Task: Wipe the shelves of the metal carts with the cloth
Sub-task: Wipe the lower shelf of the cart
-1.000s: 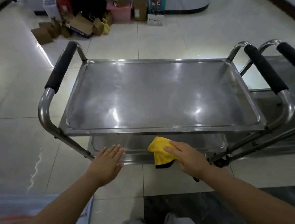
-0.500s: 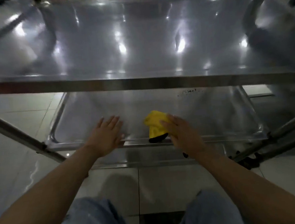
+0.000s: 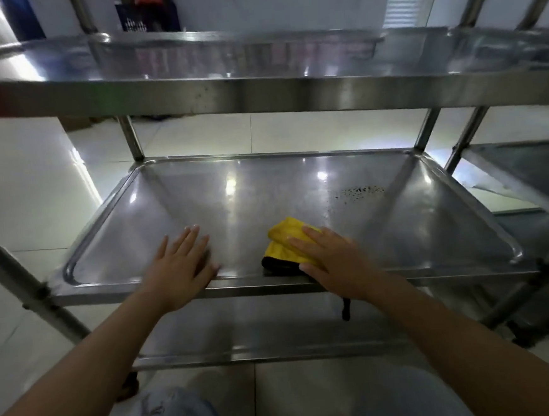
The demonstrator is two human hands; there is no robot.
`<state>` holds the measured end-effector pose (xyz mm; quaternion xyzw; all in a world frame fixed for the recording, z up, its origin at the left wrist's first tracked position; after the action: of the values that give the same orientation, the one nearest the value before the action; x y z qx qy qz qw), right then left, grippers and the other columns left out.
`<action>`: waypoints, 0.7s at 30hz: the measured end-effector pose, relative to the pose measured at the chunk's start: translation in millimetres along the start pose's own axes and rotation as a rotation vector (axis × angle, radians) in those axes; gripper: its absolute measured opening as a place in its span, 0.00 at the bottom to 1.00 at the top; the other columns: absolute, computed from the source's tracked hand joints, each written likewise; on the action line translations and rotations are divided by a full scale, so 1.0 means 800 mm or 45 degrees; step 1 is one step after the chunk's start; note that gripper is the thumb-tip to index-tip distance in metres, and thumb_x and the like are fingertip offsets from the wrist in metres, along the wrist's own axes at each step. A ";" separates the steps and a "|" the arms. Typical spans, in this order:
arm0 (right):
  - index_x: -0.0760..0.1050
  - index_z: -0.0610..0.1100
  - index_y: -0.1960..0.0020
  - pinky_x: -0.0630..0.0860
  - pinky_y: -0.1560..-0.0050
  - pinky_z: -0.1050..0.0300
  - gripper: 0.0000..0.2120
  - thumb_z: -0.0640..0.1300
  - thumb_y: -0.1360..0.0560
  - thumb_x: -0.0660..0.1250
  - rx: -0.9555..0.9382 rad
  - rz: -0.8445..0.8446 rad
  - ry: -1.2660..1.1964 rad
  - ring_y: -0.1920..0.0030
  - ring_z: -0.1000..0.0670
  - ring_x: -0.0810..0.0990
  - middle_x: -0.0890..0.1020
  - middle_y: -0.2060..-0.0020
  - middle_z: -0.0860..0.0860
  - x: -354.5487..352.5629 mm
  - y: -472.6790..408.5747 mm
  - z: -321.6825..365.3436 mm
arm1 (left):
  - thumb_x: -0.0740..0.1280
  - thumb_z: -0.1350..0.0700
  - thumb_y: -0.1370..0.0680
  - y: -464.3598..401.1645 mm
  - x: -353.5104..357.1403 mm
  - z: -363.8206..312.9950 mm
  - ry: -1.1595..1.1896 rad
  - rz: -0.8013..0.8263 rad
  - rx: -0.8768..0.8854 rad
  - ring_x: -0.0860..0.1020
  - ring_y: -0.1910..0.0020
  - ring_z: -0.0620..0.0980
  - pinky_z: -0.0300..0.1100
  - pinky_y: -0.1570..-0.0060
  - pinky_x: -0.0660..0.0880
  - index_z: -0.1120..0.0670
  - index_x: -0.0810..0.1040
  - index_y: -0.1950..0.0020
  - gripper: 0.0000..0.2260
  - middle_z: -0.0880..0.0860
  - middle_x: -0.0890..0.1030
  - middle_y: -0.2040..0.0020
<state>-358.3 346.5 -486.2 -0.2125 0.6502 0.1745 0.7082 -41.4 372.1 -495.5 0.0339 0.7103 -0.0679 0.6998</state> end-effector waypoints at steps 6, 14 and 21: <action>0.50 0.65 0.25 0.57 0.29 0.39 0.25 0.63 0.21 0.50 0.278 -0.036 0.000 0.24 0.43 0.53 0.52 0.22 0.55 0.013 -0.015 -0.006 | 0.33 0.25 0.31 -0.001 0.022 0.010 0.044 -0.109 -0.110 0.38 0.24 0.45 0.49 0.26 0.35 0.52 0.47 0.21 0.46 0.50 0.46 0.21; 0.52 0.63 0.25 0.54 0.31 0.39 0.24 0.58 0.19 0.51 -0.003 -0.049 -0.067 0.24 0.43 0.50 0.50 0.22 0.54 0.028 -0.090 0.120 | 0.43 0.33 0.23 -0.005 0.022 0.010 0.166 -0.148 -0.190 0.43 0.22 0.48 0.51 0.25 0.39 0.50 0.49 0.21 0.35 0.51 0.47 0.20; 0.48 0.66 0.25 0.54 0.29 0.46 0.25 0.63 0.20 0.51 -0.083 0.044 -0.109 0.23 0.49 0.48 0.47 0.22 0.59 0.015 -0.062 0.096 | 0.36 0.27 0.32 0.003 0.001 0.081 -0.027 -0.116 -0.137 0.46 0.22 0.49 0.53 0.26 0.41 0.47 0.51 0.21 0.43 0.50 0.50 0.21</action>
<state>-266.3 344.3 -489.8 -0.2167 0.6167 0.2168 0.7250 23.1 365.1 -497.5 -0.0368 0.7063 -0.0619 0.7043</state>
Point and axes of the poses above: each hand's wrist, its own y-axis away from the middle knuckle, its own x-axis out of the palm, z = x × y, the point moved 1 cm from there along -y, towards the middle knuckle
